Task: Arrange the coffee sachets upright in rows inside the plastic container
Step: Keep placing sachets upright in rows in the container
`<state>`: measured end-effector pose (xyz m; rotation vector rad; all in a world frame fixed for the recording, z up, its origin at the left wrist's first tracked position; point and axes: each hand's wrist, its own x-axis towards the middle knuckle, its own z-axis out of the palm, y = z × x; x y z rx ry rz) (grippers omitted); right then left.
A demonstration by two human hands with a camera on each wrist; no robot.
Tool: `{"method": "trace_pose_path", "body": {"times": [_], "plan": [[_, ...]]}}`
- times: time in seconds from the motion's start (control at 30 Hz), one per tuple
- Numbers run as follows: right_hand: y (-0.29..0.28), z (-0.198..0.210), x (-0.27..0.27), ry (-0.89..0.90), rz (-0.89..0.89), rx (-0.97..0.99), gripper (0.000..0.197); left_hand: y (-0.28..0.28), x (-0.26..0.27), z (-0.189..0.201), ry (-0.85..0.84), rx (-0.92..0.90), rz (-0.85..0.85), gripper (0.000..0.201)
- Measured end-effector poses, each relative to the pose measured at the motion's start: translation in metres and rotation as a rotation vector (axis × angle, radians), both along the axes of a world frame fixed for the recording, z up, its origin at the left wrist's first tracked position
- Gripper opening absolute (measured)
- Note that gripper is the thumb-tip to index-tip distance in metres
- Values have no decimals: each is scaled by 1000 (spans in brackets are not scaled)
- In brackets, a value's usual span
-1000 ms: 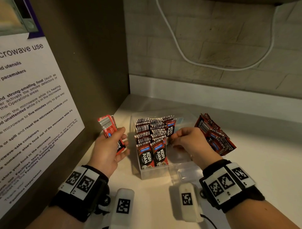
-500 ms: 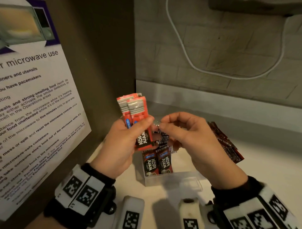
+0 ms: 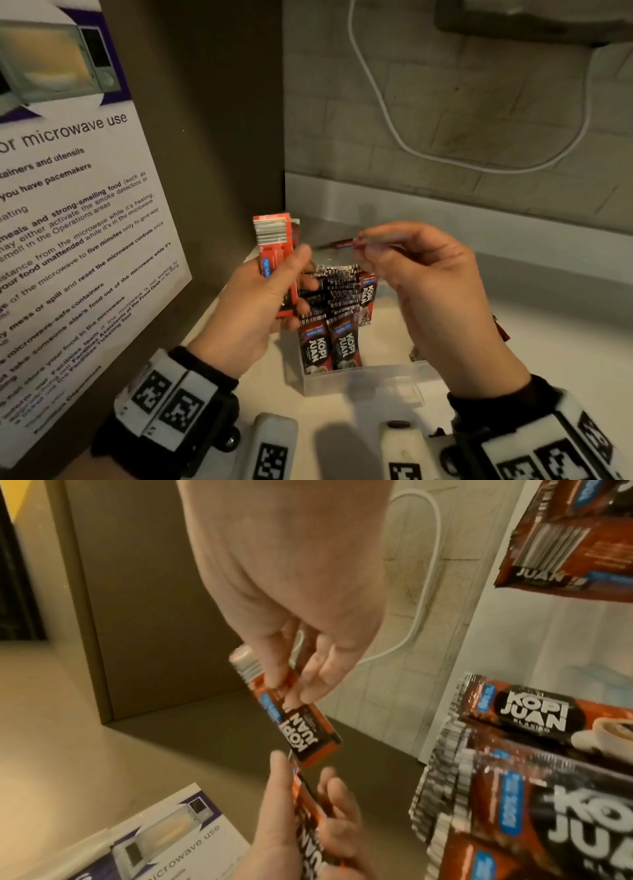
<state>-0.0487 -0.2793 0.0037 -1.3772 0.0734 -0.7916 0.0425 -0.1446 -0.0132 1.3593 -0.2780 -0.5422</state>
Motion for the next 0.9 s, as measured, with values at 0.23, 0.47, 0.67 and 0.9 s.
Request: {"method": "trace_pose_path", "body": {"times": [0.23,0.47,0.67,0.9], "plan": [[3,-11,-10,88,120,-319,21,2,8,16,108,-183,-105,26],[-1,-1,-12,337,-73,-254,21,1,8,12,-25,-155,-11,24],[-13,-7,-6,546,-96,-332,21,-5,5,2,-91,-69,19,14],[-62,-38,-2,826,-284,-357,27,6,29,-20,20,-53,231,12]]}}
